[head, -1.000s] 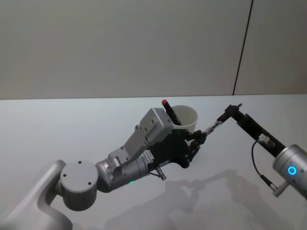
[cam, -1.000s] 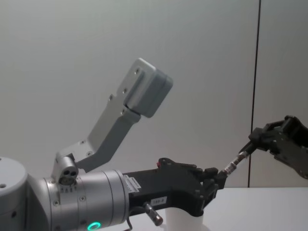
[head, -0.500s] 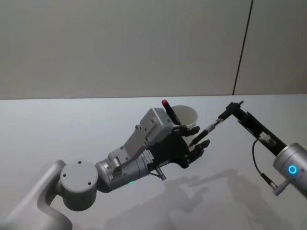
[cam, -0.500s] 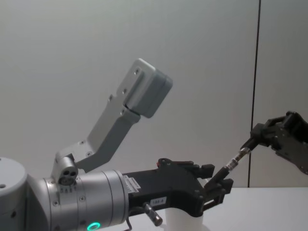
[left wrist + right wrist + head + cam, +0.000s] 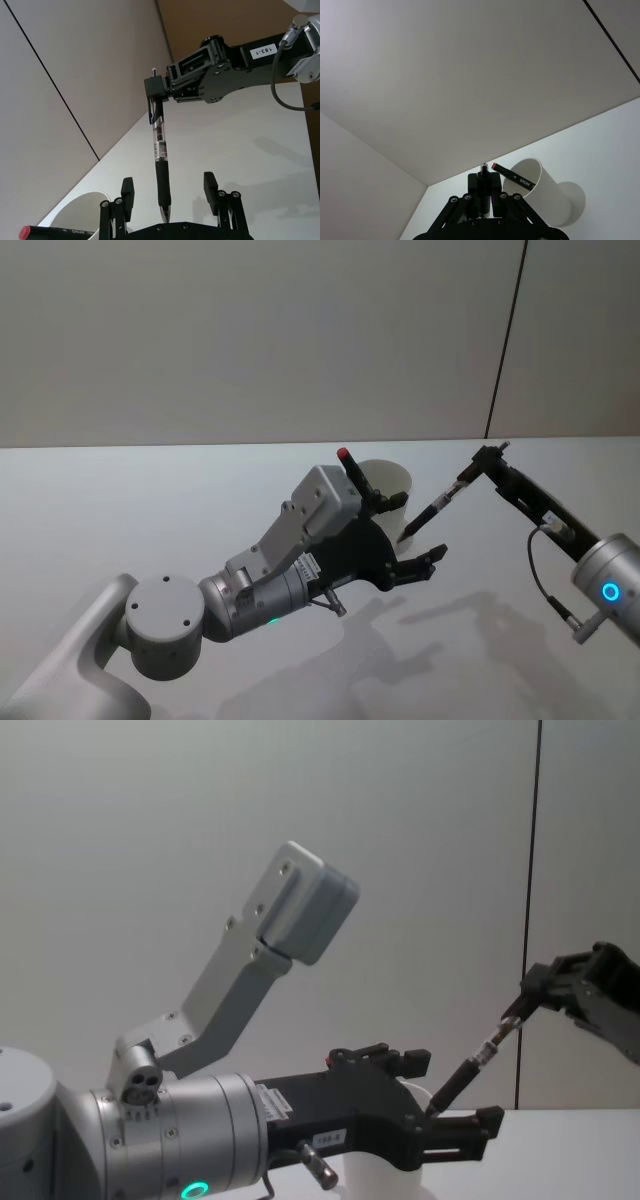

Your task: Place the pen into the pen holder.

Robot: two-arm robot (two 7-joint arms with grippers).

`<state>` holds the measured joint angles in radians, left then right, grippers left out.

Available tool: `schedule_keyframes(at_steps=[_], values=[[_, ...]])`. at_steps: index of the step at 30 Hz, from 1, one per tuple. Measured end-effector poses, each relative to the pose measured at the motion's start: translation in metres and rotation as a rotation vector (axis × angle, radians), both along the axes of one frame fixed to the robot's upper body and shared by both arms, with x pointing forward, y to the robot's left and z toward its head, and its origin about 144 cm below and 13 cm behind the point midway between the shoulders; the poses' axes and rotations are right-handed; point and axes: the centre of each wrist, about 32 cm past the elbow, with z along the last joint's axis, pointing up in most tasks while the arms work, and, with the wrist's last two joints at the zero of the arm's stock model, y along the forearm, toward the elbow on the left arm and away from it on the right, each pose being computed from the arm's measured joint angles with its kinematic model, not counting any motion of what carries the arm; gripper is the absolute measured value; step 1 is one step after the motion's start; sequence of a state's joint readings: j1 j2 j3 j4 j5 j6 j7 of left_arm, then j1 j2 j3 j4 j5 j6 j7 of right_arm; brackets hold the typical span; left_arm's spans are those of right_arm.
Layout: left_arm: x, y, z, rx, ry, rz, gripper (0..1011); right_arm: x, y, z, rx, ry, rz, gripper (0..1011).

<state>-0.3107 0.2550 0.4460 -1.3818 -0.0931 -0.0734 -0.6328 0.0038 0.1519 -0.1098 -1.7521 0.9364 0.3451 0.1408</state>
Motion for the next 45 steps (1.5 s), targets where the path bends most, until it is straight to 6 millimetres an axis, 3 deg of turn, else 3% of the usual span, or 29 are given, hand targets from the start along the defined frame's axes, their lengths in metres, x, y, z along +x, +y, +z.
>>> schedule_keyframes(at_steps=[6, 25, 45], values=[[0.0, 0.0, 0.0, 0.0, 0.0, 0.0, 1003, 0.006, -0.005, 0.0, -0.046, -0.051, 0.008, 131], [0.0, 0.0, 0.0, 0.0, 0.0, 0.0, 1004, 0.044, -0.028, 0.002, -0.176, -0.195, 0.076, 131], [0.0, 0.0, 0.0, 0.0, 0.0, 0.0, 1004, 0.104, -0.044, 0.001, -0.29, -0.268, 0.248, 131]])
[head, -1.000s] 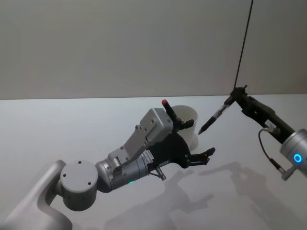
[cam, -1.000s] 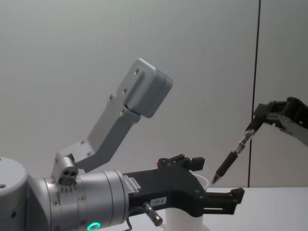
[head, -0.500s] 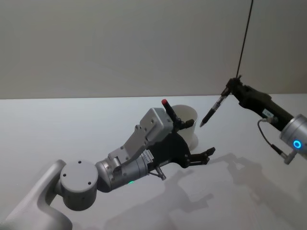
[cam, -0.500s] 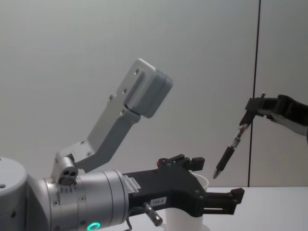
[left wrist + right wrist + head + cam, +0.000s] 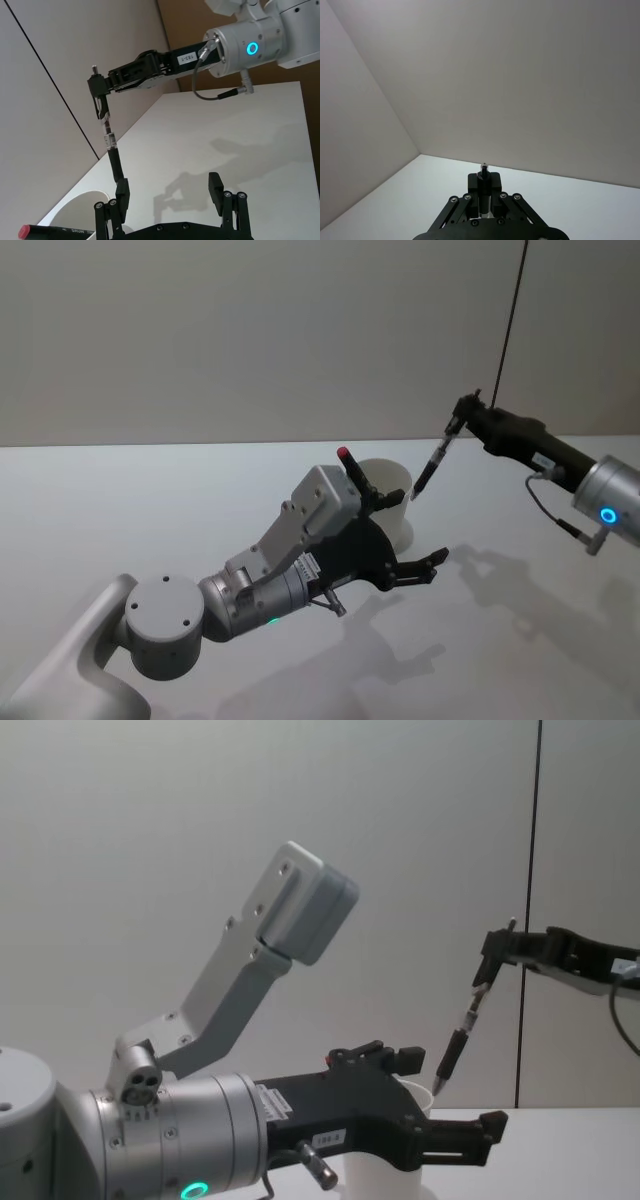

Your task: Place the pen into the pen holder.

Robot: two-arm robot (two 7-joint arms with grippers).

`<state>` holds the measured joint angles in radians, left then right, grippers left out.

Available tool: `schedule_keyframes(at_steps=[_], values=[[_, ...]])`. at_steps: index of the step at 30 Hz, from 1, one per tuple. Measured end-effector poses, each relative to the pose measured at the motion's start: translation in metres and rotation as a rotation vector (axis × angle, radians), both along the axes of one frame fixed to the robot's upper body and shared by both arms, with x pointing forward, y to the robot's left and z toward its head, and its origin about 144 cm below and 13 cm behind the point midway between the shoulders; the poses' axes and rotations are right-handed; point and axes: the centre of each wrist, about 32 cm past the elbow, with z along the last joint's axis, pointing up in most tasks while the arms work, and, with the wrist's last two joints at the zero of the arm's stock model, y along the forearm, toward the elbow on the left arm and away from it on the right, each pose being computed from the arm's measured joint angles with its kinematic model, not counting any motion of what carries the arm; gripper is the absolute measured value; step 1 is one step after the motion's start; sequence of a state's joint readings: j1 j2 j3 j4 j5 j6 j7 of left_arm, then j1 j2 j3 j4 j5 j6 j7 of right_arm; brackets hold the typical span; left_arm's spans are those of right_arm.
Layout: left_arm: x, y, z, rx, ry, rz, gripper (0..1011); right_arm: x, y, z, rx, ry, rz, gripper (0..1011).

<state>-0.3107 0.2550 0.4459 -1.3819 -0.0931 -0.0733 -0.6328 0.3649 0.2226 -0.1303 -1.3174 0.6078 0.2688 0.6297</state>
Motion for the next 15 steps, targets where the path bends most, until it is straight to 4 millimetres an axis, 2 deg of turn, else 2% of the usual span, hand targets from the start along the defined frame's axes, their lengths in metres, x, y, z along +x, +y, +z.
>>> schedule_keyframes(at_steps=[15], values=[[0.0, 0.0, 0.0, 0.0, 0.0, 0.0, 1004, 0.04, -0.003, -0.003, -0.022, -0.024, 0.078, 131]])
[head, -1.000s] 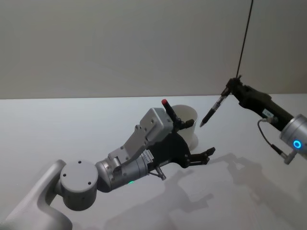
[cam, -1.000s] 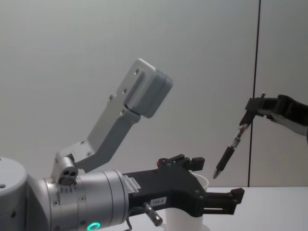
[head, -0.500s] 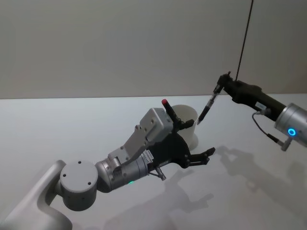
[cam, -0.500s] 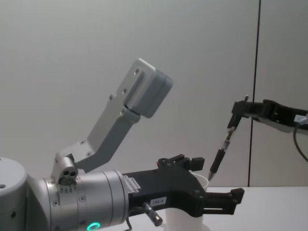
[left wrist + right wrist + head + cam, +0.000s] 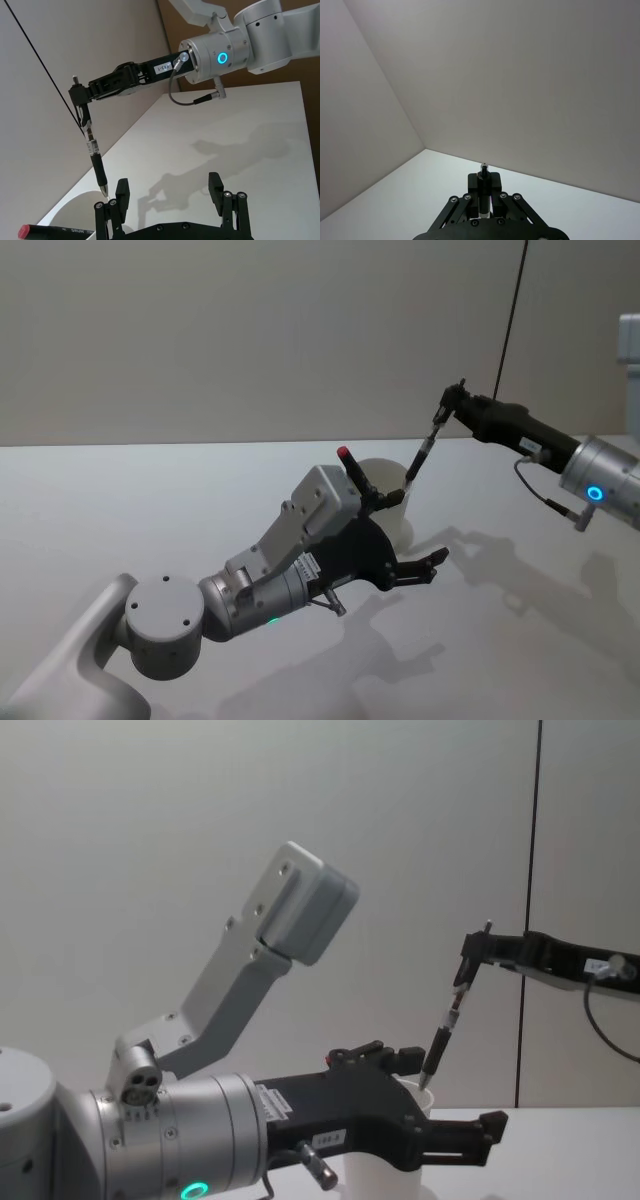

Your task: Place the pen into the pen holder.

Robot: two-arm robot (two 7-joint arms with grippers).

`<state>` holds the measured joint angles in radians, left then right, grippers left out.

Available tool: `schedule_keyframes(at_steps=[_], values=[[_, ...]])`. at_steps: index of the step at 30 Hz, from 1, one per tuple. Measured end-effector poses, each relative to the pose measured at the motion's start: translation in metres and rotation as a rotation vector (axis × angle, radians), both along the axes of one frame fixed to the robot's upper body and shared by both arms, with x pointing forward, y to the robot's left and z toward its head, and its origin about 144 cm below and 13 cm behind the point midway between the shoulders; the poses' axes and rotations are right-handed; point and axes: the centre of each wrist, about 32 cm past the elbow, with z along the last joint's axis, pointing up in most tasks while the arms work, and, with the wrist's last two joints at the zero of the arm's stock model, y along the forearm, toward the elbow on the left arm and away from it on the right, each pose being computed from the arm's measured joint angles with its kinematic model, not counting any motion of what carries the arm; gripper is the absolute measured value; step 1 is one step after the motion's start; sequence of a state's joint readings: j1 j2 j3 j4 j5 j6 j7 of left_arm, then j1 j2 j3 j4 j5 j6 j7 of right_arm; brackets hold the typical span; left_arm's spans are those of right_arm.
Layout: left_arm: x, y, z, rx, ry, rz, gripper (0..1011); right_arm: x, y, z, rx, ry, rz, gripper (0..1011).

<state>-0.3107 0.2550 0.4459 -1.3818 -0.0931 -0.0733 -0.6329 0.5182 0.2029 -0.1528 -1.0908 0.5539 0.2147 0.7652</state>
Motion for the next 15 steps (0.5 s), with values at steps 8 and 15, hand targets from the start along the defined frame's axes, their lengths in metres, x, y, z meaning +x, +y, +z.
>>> schedule_keyframes(at_steps=[8, 15], values=[[0.0, 0.0, 0.0, 0.0, 0.0, 0.0, 1004, 0.015, 0.003, -0.004, -0.008, -0.009, 0.011, 131], [0.0, 0.0, 0.0, 0.0, 0.0, 0.0, 1004, 0.023, 0.008, -0.007, -0.017, -0.02, 0.011, 131]])
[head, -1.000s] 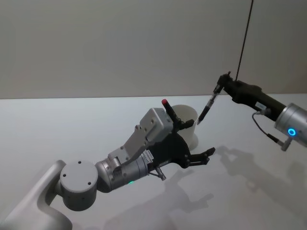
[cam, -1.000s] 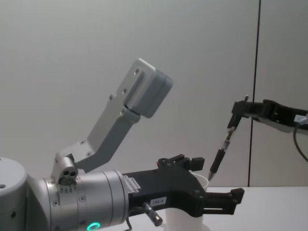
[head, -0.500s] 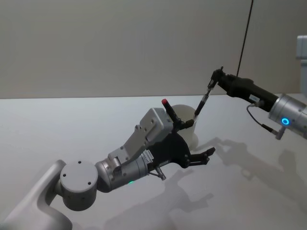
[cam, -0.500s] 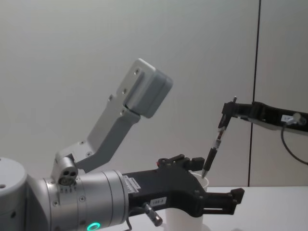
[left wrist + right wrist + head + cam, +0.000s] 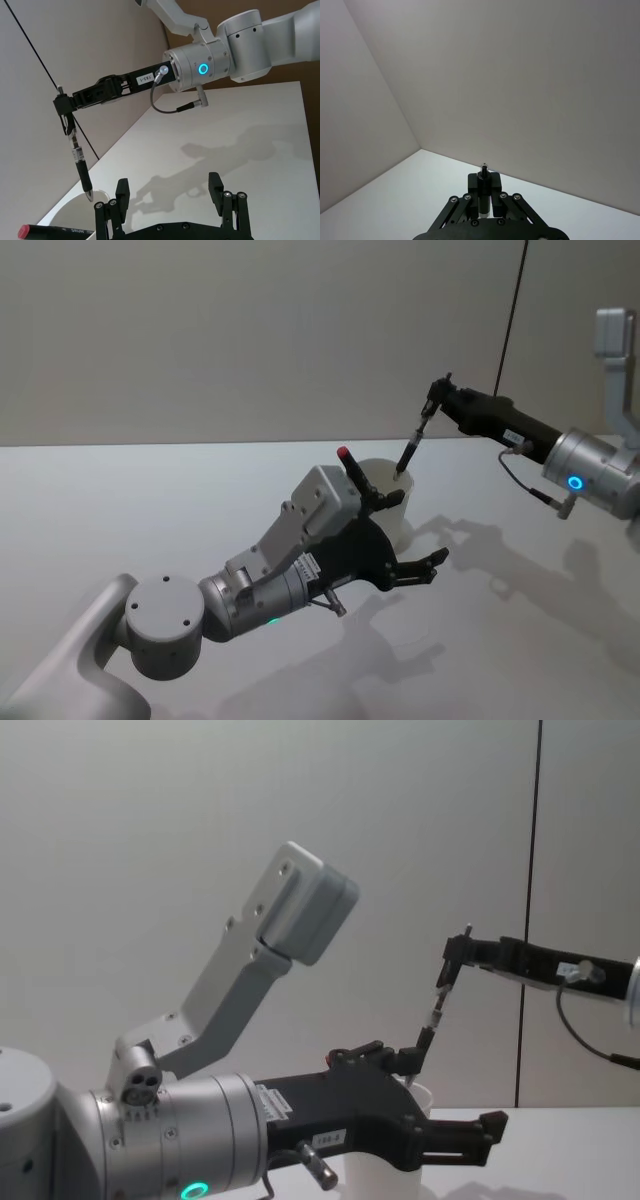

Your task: Place the pen into the pen holder.

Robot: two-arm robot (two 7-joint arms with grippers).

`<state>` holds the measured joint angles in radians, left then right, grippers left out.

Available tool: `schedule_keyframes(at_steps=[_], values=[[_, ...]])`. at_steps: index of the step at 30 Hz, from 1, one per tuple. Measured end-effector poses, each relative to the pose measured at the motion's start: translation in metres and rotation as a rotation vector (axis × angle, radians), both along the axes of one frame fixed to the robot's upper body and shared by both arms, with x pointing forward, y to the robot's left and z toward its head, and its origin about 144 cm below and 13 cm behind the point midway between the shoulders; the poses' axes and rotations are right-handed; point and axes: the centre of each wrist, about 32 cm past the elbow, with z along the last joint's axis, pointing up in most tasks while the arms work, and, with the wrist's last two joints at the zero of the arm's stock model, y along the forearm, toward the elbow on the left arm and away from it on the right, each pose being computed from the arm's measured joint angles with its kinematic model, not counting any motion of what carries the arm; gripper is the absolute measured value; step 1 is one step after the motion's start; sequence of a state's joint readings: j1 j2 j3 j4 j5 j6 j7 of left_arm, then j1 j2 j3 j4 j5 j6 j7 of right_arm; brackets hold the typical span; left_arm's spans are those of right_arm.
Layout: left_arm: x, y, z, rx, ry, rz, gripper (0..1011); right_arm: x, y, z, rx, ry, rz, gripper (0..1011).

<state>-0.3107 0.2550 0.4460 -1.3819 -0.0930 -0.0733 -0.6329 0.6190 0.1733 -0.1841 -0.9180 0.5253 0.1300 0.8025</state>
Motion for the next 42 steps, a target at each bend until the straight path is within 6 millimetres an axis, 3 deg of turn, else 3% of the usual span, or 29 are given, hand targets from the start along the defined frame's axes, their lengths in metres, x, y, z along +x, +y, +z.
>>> schedule_keyframes(at_steps=[26, 35, 36, 42], values=[[0.0, 0.0, 0.0, 0.0, 0.0, 0.0, 1004, 0.011, 0.024, -0.015, -0.074, -0.02, 0.007, 158], [0.0, 0.0, 0.0, 0.0, 0.0, 0.0, 1004, 0.01, 0.028, -0.017, -0.087, -0.019, 0.009, 413], [0.0, 0.0, 0.0, 0.0, 0.0, 0.0, 1004, 0.01, 0.028, -0.017, -0.088, -0.018, 0.008, 483], [0.0, 0.0, 0.0, 0.0, 0.0, 0.0, 1004, 0.009, 0.029, -0.018, -0.089, -0.018, 0.006, 683]])
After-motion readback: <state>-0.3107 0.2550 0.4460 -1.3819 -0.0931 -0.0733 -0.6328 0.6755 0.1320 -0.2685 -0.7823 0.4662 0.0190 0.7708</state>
